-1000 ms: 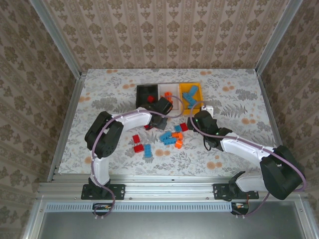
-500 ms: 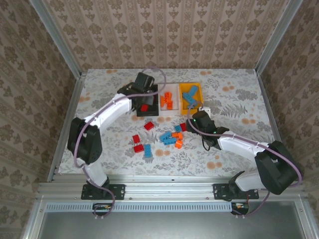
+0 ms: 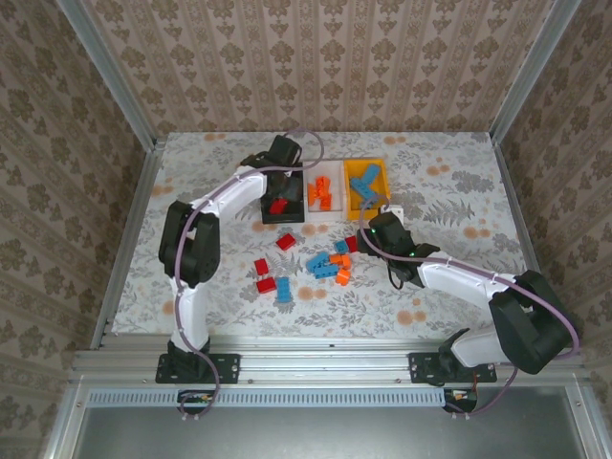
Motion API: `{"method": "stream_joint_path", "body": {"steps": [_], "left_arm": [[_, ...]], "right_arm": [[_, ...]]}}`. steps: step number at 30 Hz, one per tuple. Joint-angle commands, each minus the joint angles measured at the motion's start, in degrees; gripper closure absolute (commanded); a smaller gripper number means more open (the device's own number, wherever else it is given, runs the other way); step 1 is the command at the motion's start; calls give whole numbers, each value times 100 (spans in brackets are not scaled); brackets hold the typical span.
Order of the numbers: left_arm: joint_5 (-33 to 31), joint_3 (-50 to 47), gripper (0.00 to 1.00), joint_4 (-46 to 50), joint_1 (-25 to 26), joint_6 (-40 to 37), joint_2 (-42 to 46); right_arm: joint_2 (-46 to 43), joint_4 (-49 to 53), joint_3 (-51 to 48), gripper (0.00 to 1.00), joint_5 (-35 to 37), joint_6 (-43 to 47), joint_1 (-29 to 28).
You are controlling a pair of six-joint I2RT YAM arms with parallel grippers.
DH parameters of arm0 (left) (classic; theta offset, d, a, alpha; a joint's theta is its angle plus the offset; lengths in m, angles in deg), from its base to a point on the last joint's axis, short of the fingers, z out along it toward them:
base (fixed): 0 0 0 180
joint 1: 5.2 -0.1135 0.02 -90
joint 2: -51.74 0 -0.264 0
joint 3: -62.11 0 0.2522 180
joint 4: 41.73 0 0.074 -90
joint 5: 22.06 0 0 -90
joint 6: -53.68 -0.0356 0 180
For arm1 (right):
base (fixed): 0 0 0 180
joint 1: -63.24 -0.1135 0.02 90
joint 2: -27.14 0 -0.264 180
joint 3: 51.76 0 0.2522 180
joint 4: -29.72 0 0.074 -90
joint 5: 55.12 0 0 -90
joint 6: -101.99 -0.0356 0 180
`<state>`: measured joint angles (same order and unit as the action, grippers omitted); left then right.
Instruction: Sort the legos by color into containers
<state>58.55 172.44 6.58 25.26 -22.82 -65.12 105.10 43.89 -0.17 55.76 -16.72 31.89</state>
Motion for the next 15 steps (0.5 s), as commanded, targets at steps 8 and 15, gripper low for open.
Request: {"method": "stream_joint_path", "body": {"steps": [8,15], "left_arm": [[-121,-2389,27,-522,630,-129,2151],[390,-3644,26,-1349,740,-197,2170]], "right_arm": [[-296,120,76,17,1,17,-20],[-220,87,85,18,-44,-3,-20]]}}
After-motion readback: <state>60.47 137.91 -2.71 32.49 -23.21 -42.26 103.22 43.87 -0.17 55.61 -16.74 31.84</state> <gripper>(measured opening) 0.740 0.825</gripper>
